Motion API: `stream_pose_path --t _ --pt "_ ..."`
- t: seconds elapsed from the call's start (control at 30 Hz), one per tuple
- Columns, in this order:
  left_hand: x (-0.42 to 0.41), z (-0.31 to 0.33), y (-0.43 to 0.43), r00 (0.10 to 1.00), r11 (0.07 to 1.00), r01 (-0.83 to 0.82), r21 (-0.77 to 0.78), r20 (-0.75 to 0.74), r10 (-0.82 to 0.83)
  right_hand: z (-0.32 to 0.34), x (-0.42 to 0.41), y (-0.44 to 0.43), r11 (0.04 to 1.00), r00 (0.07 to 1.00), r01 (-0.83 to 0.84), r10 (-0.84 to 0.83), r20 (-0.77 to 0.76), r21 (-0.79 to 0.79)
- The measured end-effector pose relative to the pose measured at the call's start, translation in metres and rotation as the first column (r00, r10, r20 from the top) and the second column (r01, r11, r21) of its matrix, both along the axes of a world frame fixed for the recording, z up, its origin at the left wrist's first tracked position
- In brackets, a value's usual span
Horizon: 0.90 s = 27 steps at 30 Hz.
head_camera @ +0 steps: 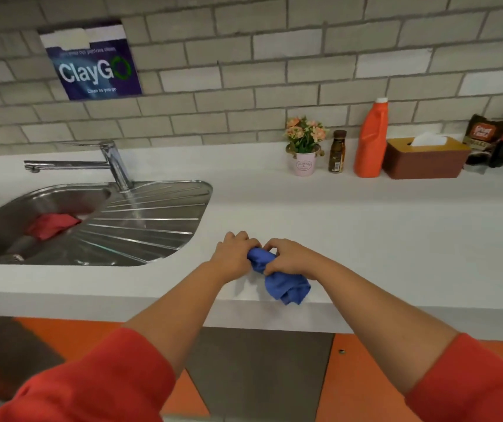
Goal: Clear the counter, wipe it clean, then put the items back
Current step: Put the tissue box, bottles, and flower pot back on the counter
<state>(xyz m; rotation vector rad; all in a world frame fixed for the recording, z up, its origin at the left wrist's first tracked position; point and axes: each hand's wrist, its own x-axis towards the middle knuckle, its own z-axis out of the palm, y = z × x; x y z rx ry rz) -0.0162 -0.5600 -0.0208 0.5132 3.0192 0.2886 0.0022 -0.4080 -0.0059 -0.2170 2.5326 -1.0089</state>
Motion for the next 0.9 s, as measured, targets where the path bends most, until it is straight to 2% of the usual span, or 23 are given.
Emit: stream_pose_path --t 0.23,0.6,0.73,0.83,0.9 --pt "-0.023 -0.008 -0.061 0.995 0.997 -0.065 0.05 -0.076 0.068 -0.014 -0.003 -0.077 0.988 0.997 0.043 -0.052 -0.059 -0.149" --pt "-0.068 -0.031 -0.121 0.98 0.978 -0.099 0.182 -0.153 0.127 -0.02 -0.032 -0.136 0.985 0.995 -0.018 0.002 -0.098 -0.169" --pt "-0.085 -0.04 -0.13 0.997 0.959 -0.056 0.28 -0.035 0.068 -0.027 -0.046 -0.144 0.993 0.999 -0.02 0.017 -0.03 -0.117" --pt "-0.101 -0.029 -0.133 0.996 0.987 0.038 0.155 0.07 -0.049 -0.025 -0.056 -0.149 0.999 0.998 0.023 -0.02 0.061 -0.042" --pt "-0.109 -0.018 -0.134 0.988 0.992 0.061 0.106 0.133 -0.075 -0.021 -0.061 -0.15 0.996 0.989 0.04 -0.028 0.146 -0.075"
